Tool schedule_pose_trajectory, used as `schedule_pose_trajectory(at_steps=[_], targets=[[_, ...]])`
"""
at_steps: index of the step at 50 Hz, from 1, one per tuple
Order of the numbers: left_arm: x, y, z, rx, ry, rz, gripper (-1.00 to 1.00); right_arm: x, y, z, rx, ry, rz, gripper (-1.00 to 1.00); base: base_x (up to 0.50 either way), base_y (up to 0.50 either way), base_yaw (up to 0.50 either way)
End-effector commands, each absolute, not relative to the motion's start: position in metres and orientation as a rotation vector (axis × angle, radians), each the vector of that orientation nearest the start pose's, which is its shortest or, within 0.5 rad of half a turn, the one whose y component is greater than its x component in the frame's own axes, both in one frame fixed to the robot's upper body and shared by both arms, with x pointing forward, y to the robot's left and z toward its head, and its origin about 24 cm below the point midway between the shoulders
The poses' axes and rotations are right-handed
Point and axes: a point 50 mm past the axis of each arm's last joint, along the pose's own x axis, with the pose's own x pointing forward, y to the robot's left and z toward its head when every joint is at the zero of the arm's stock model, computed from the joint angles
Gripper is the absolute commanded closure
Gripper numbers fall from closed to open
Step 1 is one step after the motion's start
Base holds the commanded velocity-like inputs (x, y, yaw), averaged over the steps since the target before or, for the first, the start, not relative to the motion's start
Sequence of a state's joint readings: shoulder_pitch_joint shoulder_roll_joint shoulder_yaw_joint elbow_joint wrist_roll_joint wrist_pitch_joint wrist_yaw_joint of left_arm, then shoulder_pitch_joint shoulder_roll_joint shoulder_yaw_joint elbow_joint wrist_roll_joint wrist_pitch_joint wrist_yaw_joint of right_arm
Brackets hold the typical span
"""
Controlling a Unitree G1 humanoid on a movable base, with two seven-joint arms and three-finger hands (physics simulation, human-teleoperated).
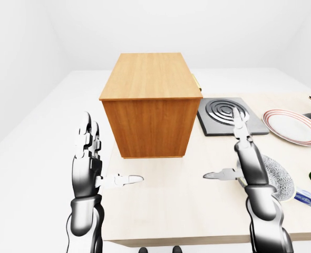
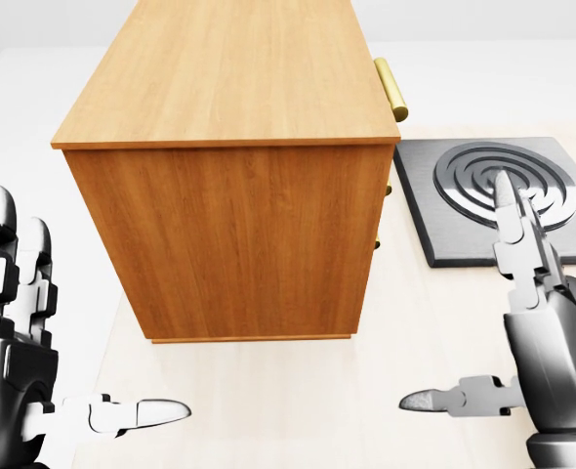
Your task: Put the bowl on the top of the cabinet.
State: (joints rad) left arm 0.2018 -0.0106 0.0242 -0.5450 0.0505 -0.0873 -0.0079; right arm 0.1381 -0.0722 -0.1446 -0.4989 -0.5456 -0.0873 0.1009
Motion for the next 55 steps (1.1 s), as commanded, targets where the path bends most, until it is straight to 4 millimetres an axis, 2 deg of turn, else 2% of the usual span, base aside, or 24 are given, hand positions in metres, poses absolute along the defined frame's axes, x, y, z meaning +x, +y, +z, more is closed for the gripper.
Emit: schedule_pose_trajectory(at_steps=[1, 5, 8, 15, 21, 42, 55], targets=[[0.2, 0.164, 0.13, 0.073, -0.434, 0.081, -1.0, 0.199, -0.232, 0.12, -0.883, -0.175, -0.189, -1.0, 0.0, 0.0, 0.0], [0.199, 0.163, 0.13, 0.074, -0.433, 0.079, -1.0, 0.188, -0.252, 0.105, -0.914, -0.047, -0.216, -1.0, 0.0, 0.0, 0.0], [0.199, 0.163, 0.129, 0.075, -0.429, 0.076, -1.0, 0.171, -0.268, 0.089, -0.953, 0.095, -0.23, -1.0, 0.0, 0.0, 0.0], [0.199, 0.162, 0.129, 0.076, -0.428, 0.074, -1.0, 0.142, -0.294, 0.071, -0.967, 0.304, -0.271, -1.0, 0.0, 0.0, 0.0], [0.2, 0.161, 0.128, 0.077, -0.421, 0.074, -1.0, 0.127, -0.309, 0.06, -0.962, 0.414, -0.308, -1.0, 0.0, 0.0, 0.0], [0.2, 0.161, 0.126, 0.077, -0.415, 0.071, -1.0, 0.122, -0.307, 0.056, -0.952, 0.457, -0.298, -1.0, 0.0, 0.0, 0.0], [0.201, 0.161, 0.127, 0.077, -0.421, 0.074, -1.0, 0.132, -0.305, 0.05, -1.008, 0.464, -0.287, -1.0, 0.0, 0.0, 0.0]])
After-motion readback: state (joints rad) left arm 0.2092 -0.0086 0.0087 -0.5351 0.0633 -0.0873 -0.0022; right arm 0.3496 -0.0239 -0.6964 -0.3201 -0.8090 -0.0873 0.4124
